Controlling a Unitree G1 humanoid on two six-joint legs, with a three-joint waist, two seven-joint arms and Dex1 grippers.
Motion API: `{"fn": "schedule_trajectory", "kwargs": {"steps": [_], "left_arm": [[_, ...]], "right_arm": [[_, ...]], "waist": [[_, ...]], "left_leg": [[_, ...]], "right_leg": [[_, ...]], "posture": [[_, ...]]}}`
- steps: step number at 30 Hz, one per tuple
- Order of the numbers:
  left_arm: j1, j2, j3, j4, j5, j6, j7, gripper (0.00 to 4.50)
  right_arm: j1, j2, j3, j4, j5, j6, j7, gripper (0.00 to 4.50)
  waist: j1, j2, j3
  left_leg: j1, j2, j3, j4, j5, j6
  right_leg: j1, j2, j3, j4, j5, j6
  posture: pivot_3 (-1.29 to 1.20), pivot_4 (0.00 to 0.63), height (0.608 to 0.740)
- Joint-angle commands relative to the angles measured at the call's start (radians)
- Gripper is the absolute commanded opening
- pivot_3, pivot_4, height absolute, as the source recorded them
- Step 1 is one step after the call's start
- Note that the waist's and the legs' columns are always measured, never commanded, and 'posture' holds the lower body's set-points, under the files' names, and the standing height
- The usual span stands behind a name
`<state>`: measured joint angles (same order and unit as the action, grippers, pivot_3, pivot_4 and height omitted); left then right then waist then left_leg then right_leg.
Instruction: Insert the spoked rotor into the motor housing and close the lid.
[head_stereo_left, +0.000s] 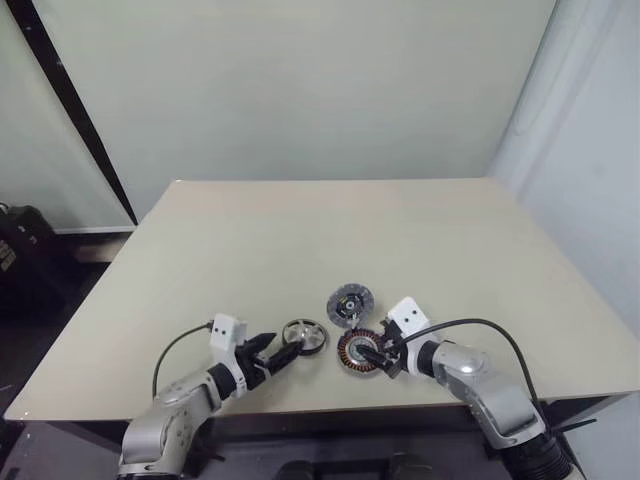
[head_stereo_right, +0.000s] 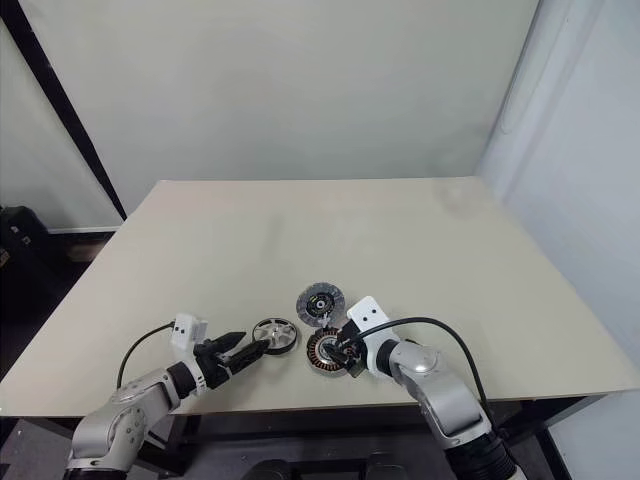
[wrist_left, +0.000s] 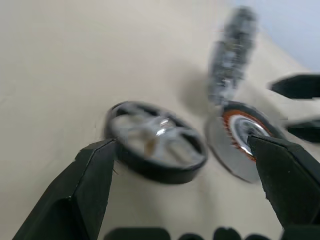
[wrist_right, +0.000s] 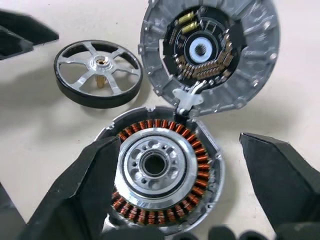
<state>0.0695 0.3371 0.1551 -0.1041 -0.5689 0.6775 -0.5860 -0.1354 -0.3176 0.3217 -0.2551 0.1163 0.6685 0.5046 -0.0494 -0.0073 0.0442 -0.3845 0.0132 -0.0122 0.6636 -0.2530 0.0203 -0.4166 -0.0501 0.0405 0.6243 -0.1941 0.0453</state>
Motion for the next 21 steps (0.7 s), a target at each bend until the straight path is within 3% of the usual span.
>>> {"fn": "schedule_trajectory", "kwargs": {"steps": [1,12,15,21], "left_arm": [[-0.040,-0.031,0.047,0.006,-0.055,0.102,0.082,4.50],[-0.189,-0.136,0.095,0.189,-0.060,0.219,0.226,4.50],[-0.207,-0.145,0.103,0.212,-0.062,0.237,0.242,3.87],[-0.200,-0.142,0.114,0.207,-0.078,0.231,0.223,1.75]], "right_arm": [[0.007,-0.047,0.007,-0.070,-0.019,-0.056,0.028,3.98],[0.052,-0.134,0.038,-0.109,-0.052,-0.107,0.064,3.98],[0.060,-0.145,0.039,-0.122,-0.057,-0.093,0.065,4.03],[0.081,-0.178,0.040,-0.140,-0.061,-0.079,0.065,4.03]], "waist": [[0.000,0.000,0.000],[0.002,-0.001,0.000],[0.001,-0.001,0.000],[0.000,-0.002,0.000]], "left_leg": [[0.000,0.000,0.000,0.000,0.000,0.000],[0.007,-0.001,-0.001,0.001,0.000,-0.001],[0.008,-0.001,-0.001,0.002,-0.002,-0.004],[0.007,-0.002,-0.001,0.003,-0.002,-0.004]], "right_leg": [[0.000,0.000,0.000,0.000,0.000,0.000],[0.008,0.000,-0.001,-0.001,0.000,0.000],[0.008,0.000,0.000,-0.001,0.000,0.000],[0.008,-0.001,0.000,-0.001,0.000,0.000]], "posture": [[0.00,0.000,0.740],[0.00,0.000,0.740],[0.00,0.000,0.740],[0.00,0.000,0.740]]}}
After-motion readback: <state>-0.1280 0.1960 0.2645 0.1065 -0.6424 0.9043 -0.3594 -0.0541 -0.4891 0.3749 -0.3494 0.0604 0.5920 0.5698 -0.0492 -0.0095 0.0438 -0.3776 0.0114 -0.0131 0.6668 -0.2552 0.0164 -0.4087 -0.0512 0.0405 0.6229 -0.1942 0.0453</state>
